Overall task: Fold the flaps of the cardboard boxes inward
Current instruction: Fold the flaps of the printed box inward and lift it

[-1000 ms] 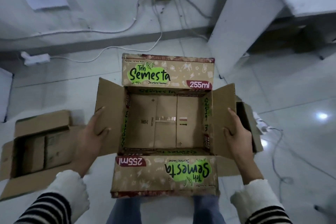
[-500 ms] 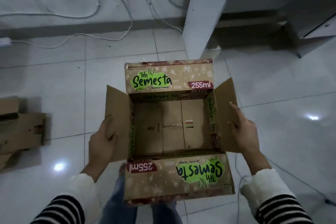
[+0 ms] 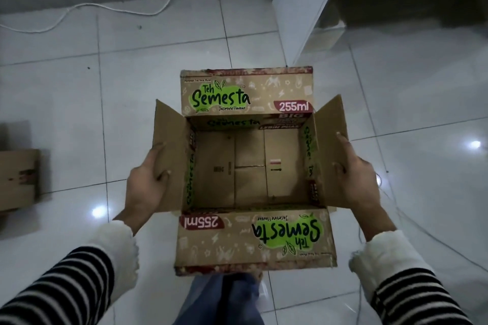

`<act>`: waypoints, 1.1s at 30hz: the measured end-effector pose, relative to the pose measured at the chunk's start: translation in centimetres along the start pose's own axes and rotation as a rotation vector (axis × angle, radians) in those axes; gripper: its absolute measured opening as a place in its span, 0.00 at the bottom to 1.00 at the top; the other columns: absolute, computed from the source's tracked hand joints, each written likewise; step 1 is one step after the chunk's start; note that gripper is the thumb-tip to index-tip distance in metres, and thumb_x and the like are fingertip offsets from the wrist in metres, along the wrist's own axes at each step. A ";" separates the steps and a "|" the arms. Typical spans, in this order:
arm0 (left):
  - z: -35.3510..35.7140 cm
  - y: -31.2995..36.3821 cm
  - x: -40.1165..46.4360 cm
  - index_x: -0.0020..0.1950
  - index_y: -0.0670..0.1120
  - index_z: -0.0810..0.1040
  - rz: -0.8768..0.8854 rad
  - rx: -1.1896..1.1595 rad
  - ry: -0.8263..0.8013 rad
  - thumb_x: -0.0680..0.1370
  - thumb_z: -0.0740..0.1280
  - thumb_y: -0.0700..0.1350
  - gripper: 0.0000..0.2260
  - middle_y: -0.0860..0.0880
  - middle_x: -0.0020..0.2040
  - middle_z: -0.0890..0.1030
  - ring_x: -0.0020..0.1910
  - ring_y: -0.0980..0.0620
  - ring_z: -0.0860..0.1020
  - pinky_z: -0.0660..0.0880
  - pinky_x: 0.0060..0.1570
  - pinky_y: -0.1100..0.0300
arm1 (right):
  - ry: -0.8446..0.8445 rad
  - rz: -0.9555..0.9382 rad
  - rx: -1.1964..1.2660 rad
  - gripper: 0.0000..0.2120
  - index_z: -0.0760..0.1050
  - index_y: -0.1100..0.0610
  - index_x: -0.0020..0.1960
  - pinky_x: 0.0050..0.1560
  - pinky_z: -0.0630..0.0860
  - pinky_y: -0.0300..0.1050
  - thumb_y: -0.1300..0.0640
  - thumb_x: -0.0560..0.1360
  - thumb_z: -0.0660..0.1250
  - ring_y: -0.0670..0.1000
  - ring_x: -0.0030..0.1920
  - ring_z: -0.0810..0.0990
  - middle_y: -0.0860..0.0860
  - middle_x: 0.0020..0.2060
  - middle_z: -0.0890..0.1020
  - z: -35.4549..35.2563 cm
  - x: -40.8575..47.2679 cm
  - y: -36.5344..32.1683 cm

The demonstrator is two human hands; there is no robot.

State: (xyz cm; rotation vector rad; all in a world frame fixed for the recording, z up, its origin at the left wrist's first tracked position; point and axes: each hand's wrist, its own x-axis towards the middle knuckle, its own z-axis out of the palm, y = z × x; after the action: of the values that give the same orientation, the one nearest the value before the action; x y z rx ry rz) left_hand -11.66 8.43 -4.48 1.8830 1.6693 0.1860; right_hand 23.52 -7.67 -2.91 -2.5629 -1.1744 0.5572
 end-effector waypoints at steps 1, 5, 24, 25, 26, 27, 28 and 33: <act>0.8 -0.3 0.1 0.70 0.50 0.64 -0.017 0.010 -0.013 0.75 0.64 0.39 0.24 0.35 0.53 0.81 0.44 0.34 0.79 0.77 0.43 0.48 | -0.011 -0.008 -0.007 0.31 0.55 0.48 0.75 0.41 0.78 0.57 0.65 0.76 0.60 0.65 0.43 0.79 0.66 0.49 0.80 0.7 0.2 0.2; 3.6 -1.7 -0.2 0.72 0.49 0.61 -0.061 -0.007 -0.081 0.77 0.62 0.39 0.24 0.35 0.54 0.79 0.48 0.34 0.78 0.76 0.46 0.46 | -0.052 0.013 -0.077 0.38 0.43 0.48 0.76 0.36 0.75 0.51 0.65 0.76 0.62 0.61 0.37 0.78 0.65 0.48 0.80 3.7 0.9 1.0; 15.0 -6.9 3.6 0.72 0.56 0.57 -0.076 0.005 -0.032 0.72 0.59 0.29 0.34 0.41 0.74 0.58 0.68 0.35 0.65 0.69 0.65 0.41 | -0.049 0.083 -0.102 0.41 0.40 0.43 0.73 0.56 0.74 0.67 0.66 0.73 0.62 0.69 0.62 0.70 0.65 0.69 0.62 16.8 3.9 6.0; 15.3 -7.0 3.7 0.73 0.57 0.56 -0.073 -0.002 -0.032 0.72 0.58 0.29 0.35 0.41 0.74 0.59 0.68 0.36 0.65 0.69 0.65 0.42 | -0.059 0.081 -0.088 0.41 0.40 0.44 0.73 0.55 0.74 0.67 0.66 0.73 0.62 0.69 0.61 0.72 0.65 0.69 0.63 17.2 4.1 5.9; 15.6 -7.2 3.7 0.73 0.57 0.55 -0.061 -0.006 -0.028 0.72 0.58 0.30 0.35 0.41 0.74 0.60 0.68 0.37 0.67 0.69 0.65 0.43 | -0.062 0.085 -0.071 0.41 0.40 0.44 0.73 0.54 0.75 0.66 0.66 0.73 0.63 0.69 0.58 0.74 0.66 0.68 0.65 17.6 4.3 5.9; 15.8 -7.3 3.8 0.73 0.57 0.55 -0.046 -0.011 -0.020 0.72 0.58 0.30 0.35 0.42 0.74 0.62 0.67 0.38 0.68 0.69 0.65 0.45 | -0.063 0.088 -0.058 0.41 0.40 0.44 0.73 0.52 0.76 0.65 0.66 0.73 0.63 0.69 0.56 0.75 0.66 0.67 0.67 17.8 4.4 5.8; 16.0 -7.4 3.7 0.73 0.57 0.55 -0.035 -0.016 -0.010 0.72 0.58 0.30 0.35 0.42 0.73 0.64 0.66 0.39 0.69 0.70 0.64 0.47 | -0.066 0.090 -0.050 0.41 0.40 0.44 0.73 0.51 0.76 0.65 0.66 0.73 0.63 0.69 0.54 0.76 0.67 0.66 0.68 18.0 4.5 5.7; 15.7 -8.8 3.8 0.73 0.56 0.55 -0.049 0.011 0.051 0.71 0.59 0.30 0.36 0.41 0.68 0.70 0.59 0.37 0.74 0.74 0.57 0.47 | -0.095 0.045 -0.044 0.42 0.40 0.47 0.74 0.53 0.76 0.64 0.68 0.73 0.62 0.69 0.53 0.76 0.66 0.66 0.69 18.8 5.5 4.4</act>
State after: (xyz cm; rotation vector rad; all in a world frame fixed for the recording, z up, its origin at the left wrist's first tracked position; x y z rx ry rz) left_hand -10.81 6.80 -22.76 1.8581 1.7518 0.2067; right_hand 21.33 -4.76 -22.71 -2.6320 -1.1740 0.6772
